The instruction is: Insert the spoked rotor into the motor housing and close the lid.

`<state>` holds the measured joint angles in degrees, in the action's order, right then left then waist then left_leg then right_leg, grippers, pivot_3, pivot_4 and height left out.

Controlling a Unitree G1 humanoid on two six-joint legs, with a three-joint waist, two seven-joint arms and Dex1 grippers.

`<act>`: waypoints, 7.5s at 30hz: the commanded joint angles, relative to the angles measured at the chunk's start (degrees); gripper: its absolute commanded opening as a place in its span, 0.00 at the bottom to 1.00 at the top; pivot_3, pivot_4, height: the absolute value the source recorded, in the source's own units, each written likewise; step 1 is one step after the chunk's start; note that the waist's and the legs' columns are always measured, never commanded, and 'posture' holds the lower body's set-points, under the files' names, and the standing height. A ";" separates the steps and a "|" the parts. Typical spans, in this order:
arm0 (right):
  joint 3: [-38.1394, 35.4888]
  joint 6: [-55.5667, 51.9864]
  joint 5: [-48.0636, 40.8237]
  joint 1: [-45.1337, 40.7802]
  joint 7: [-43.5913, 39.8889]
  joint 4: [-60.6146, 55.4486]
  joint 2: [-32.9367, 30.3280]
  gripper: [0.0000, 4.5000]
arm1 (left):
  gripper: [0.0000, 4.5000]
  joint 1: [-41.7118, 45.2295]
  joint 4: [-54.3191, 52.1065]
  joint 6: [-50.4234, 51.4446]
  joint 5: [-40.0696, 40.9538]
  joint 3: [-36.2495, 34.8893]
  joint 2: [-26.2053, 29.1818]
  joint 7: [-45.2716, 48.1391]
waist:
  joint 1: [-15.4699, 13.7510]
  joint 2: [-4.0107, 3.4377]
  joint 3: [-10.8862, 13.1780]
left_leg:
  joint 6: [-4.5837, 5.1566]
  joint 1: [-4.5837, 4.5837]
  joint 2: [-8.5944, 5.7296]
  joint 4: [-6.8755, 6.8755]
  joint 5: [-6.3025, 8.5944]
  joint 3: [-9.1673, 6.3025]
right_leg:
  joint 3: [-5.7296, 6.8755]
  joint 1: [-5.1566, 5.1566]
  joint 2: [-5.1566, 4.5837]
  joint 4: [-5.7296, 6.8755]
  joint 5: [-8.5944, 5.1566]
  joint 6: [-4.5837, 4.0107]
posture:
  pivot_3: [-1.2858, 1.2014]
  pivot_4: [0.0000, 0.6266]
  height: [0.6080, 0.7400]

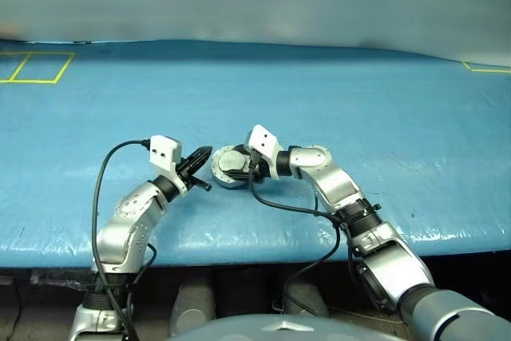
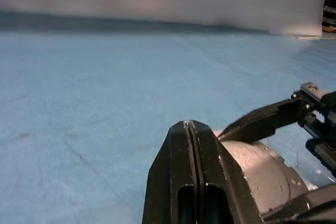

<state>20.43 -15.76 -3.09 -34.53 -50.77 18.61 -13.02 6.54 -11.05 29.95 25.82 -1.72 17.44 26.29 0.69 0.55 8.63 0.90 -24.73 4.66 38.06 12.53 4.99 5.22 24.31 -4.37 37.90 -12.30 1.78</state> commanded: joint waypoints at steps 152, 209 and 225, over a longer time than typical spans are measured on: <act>-21.39 -23.55 -72.44 33.57 58.62 -27.27 23.29 0.71 | 0.00 11.94 12.81 10.72 -8.91 10.73 5.12 14.67 | -1.44 -0.33 -0.28 | 0.10 -0.09 -0.24 -0.63 0.06 -0.56 | 0.18 -0.06 -0.14 -1.15 -0.16 -0.19 | 0.52 0.24 1.00; -20.81 -17.80 -85.52 28.15 63.76 -35.50 22.22 0.25 | 1.00 -3.09 -3.74 32.26 54.23 -26.65 -26.34 -26.45 | -0.10 0.22 0.16 | 0.19 -0.89 -0.26 -0.09 0.06 -0.70 | 0.05 0.22 0.09 -0.99 0.28 0.35 | 0.52 0.24 1.00; -11.72 -18.77 -89.41 30.05 67.51 -40.50 21.90 0.25 | 1.00 -4.98 0.06 21.43 68.40 -16.27 -24.91 -30.29 | -0.04 0.22 0.16 | 0.20 -0.88 -0.26 -0.07 0.06 -0.68 | 0.01 0.20 0.12 -0.99 0.44 0.12 | 0.52 0.24 1.00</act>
<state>7.14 -34.69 -89.74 -3.98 17.75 -16.94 4.05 1.97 -11.01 52.95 91.94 -19.31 -4.48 -3.85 0.65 0.77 8.79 1.10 -25.61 4.39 38.00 12.59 4.31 5.24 24.50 -4.25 36.91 -11.85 1.88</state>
